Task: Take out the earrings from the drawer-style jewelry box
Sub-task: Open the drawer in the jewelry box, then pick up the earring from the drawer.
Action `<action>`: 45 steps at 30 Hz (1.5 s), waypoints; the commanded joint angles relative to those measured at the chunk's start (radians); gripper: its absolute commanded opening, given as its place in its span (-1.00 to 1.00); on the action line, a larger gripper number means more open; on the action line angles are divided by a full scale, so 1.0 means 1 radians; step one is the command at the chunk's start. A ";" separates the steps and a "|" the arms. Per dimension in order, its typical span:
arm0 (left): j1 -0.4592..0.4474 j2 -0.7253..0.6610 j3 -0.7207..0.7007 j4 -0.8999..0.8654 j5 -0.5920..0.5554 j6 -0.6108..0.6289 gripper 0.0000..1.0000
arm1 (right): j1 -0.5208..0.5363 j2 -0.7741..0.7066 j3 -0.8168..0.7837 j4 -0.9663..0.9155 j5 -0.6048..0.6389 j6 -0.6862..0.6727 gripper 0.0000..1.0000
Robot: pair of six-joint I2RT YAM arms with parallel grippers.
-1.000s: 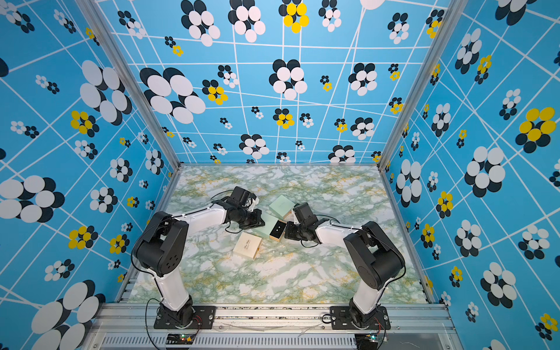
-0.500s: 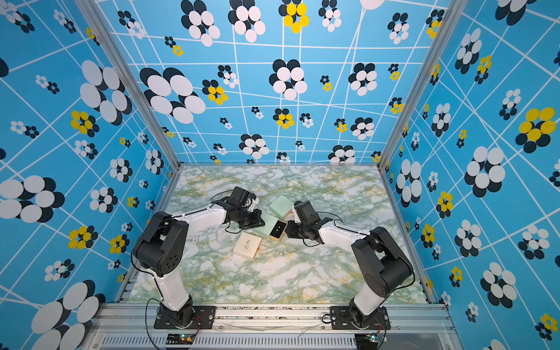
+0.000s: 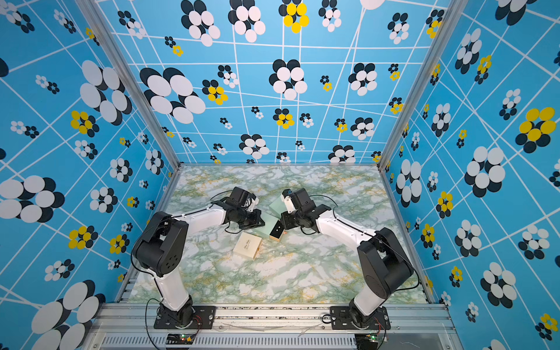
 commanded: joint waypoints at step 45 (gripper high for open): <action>-0.003 0.014 -0.043 -0.093 -0.046 0.013 -1.00 | 0.104 0.224 0.135 -0.084 0.118 -0.050 -0.58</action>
